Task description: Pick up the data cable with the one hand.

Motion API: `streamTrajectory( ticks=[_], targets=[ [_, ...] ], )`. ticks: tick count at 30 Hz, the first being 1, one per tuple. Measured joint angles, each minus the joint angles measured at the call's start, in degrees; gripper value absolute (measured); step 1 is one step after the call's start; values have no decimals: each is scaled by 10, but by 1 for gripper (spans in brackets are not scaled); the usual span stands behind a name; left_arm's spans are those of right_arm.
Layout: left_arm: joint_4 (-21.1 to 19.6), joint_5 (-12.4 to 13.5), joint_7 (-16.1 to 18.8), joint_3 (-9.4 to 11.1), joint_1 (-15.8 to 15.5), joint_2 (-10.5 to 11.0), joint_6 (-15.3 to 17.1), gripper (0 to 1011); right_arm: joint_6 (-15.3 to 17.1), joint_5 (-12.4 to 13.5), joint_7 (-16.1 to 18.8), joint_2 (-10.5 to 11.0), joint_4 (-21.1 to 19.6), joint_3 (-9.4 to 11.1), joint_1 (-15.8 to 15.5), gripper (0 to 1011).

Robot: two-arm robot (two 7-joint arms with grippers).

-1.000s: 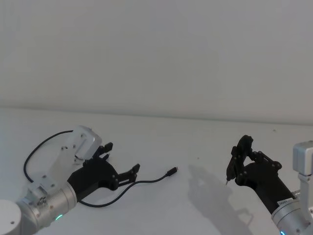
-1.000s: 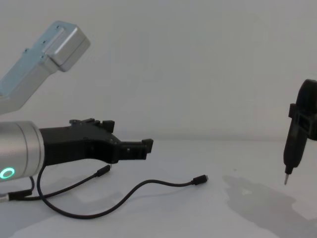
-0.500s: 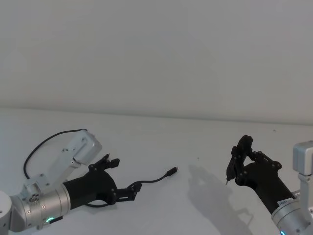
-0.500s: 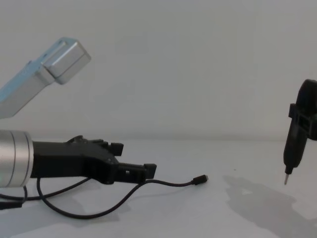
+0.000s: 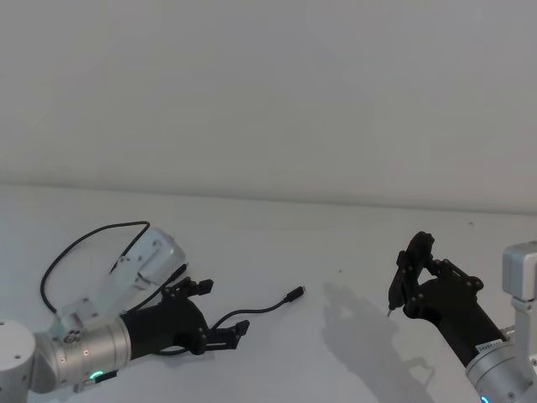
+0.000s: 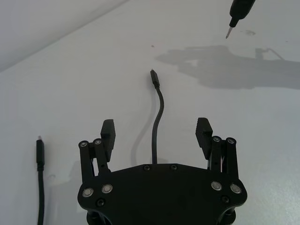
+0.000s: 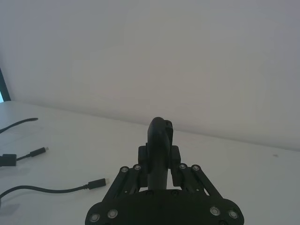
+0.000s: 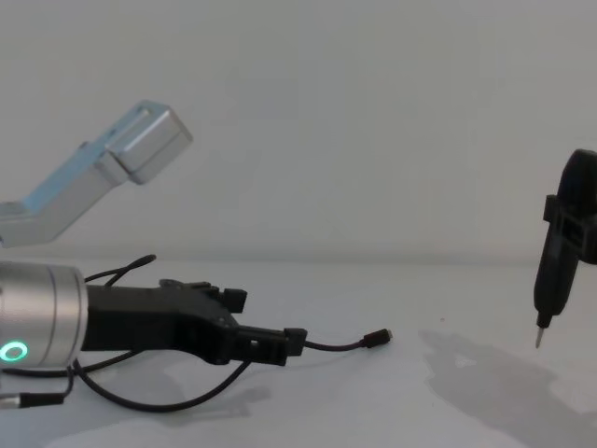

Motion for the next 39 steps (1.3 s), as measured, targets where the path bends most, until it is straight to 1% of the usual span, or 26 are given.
streamTrajectory(
  ticks=[3, 5, 8, 12, 16, 17, 27, 30, 33, 35, 37, 38, 39],
  targets=[
    [14, 4, -3, 6, -8, -9, -3, 1001, 0, 0, 0, 0, 0, 0, 0, 275],
    [17, 4, -4, 7, -10, -11, -3, 1001, 0, 0, 0, 0, 0, 0, 0, 275],
    [31, 8, -8, 16, -19, -19, -3, 1001, 0, 0, 0, 0, 0, 0, 0, 275],
    [42, 12, -13, 24, -28, -25, -2, 1001, 0, 0, 0, 0, 0, 0, 0, 274],
    [49, 17, -15, 30, -33, -29, 1, 1001, 0, 0, 0, 0, 0, 0, 0, 275],
    [55, 20, -16, 34, -37, -32, 3, 1001, 0, 0, 0, 0, 0, 0, 0, 274],
    [68, 28, -19, 43, -46, -39, 7, 997, 0, 0, 0, 0, 0, 0, 0, 274],
    [70, 29, -20, 45, -47, -39, 7, 955, 0, -1, 0, -1, 0, 1, 0, 274],
    [72, 31, -20, 46, -48, -41, 8, 886, -1, -1, 1, -1, -1, 1, 0, 275],
    [73, 31, -21, 47, -49, -41, 8, 822, -1, -1, 1, -1, -1, 1, 0, 274],
    [74, 32, -21, 47, -50, -41, 9, 792, -1, -1, 2, -1, -1, 1, 0, 275],
    [74, 32, -21, 48, -50, -42, 9, 728, -1, -1, 2, -1, -1, 1, 0, 275],
    [75, 32, -21, 48, -50, -42, 9, 712, -1, -2, 2, -1, -1, 1, -1, 275]
  ],
)
